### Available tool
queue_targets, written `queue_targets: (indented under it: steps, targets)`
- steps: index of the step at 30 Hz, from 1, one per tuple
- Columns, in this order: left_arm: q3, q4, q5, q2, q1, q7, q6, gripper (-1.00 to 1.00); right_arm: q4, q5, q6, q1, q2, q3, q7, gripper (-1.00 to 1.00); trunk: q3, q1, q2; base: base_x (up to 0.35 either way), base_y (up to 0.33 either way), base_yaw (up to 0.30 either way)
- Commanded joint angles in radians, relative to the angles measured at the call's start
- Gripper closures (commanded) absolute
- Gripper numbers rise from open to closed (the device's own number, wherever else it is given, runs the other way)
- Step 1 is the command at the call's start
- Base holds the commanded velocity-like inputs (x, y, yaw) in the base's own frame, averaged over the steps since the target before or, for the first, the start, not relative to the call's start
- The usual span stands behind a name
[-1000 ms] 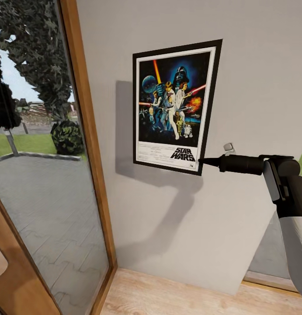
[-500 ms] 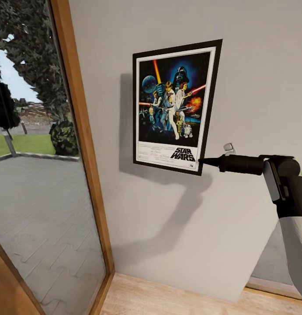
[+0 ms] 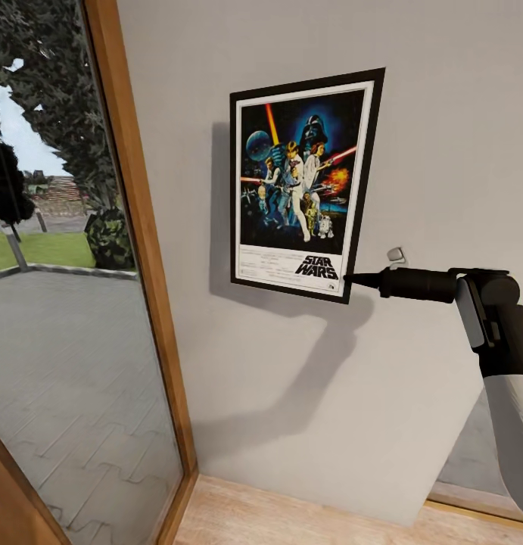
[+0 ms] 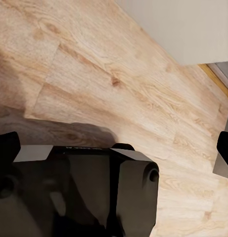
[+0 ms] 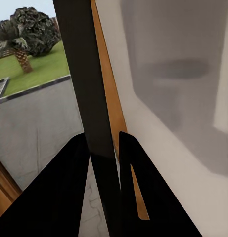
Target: Pick up the poster from the kitchen countertop and hang it on one of the wall nails in the kitchen.
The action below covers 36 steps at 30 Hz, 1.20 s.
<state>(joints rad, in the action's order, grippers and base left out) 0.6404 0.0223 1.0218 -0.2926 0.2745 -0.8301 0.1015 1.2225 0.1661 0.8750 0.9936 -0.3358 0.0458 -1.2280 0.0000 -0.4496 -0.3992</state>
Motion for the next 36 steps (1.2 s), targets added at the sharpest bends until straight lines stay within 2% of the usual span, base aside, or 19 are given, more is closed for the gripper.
queue_targets:
  steps: [1,36]
  targets:
    - [0.005,0.001,0.011,0.000,0.000,-0.003,0.010,-1.00,-0.001,0.004,0.007,0.000,0.000,0.000,-0.002,1.00,0.000,0.000,-0.001,0.000,0.000,0.000]
    - [0.004,0.001,0.011,0.000,0.000,-0.003,0.010,-1.00,-0.001,0.004,0.007,0.000,0.000,0.000,-0.002,1.00,0.000,0.000,-0.001,0.054,0.000,0.000]
